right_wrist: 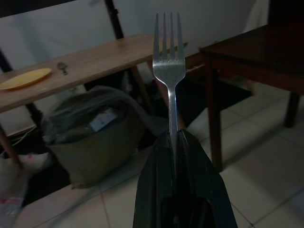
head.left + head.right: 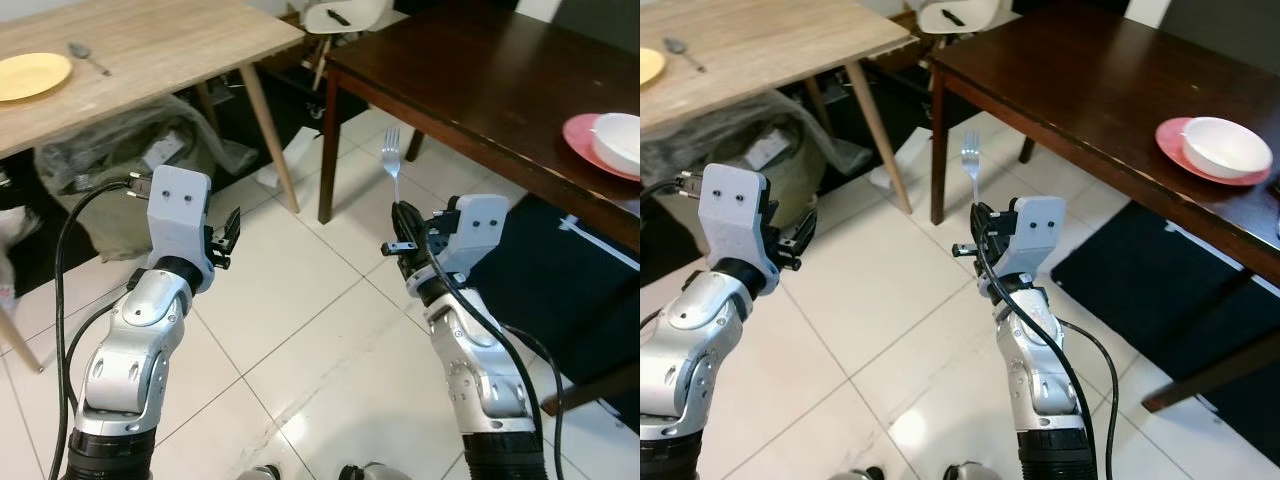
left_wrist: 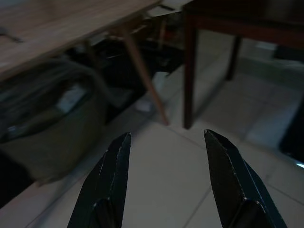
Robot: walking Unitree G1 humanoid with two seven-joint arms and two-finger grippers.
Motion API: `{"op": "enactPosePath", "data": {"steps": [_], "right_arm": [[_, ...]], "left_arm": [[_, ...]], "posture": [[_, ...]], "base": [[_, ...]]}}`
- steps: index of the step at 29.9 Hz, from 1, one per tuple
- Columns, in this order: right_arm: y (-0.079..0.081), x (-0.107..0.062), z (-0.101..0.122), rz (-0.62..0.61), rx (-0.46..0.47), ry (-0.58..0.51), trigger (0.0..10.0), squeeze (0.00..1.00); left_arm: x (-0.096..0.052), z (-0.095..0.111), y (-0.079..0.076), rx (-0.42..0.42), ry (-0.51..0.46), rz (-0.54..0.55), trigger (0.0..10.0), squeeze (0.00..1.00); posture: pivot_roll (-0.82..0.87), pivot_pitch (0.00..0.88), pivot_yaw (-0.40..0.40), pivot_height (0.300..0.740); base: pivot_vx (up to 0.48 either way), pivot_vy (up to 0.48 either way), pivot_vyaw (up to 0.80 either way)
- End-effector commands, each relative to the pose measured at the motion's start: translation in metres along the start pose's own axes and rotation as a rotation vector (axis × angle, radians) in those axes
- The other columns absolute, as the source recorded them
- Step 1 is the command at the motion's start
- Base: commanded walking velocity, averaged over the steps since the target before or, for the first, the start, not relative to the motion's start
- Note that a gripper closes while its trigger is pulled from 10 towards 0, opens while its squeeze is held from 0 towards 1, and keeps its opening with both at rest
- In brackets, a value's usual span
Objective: Setting the table
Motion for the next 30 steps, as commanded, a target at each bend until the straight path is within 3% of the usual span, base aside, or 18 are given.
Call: {"op": "enactPosePath", "data": {"steps": [1,30], "right_arm": [[0.0021,0.0013,0.0018,0.009,0.002,-0.01,10.0,0.0],[0.0008,0.0027,0.002,0.006,0.009,-0.016,10.0,0.0]], "left_arm": [[0.0002,-0.0037,0.0036,0.012,0.013,0.018,10.0,0.0],[0.0053,-0.0044,0.0078,0.043,0.024,0.048,10.0,0.0]], "posture": [[0.01,0.05,0.037,0.74],[0.01,0.043,0.045,0.74]], "base": [[0.0,0.0,0.79],[0.0,0.0,0.79]]}}
Point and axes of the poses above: a point about 5 cm out from each wrist's last joint towards the gripper, its own x axis pointing out of the wrist towards the gripper, its own z axis along the axis of the wrist's last joint, y = z × x, the point moved 4 cm from there along x, pointing out of the wrist towards the gripper, and after that the axes turned 5 degrees about x, right-handed, at the moved point
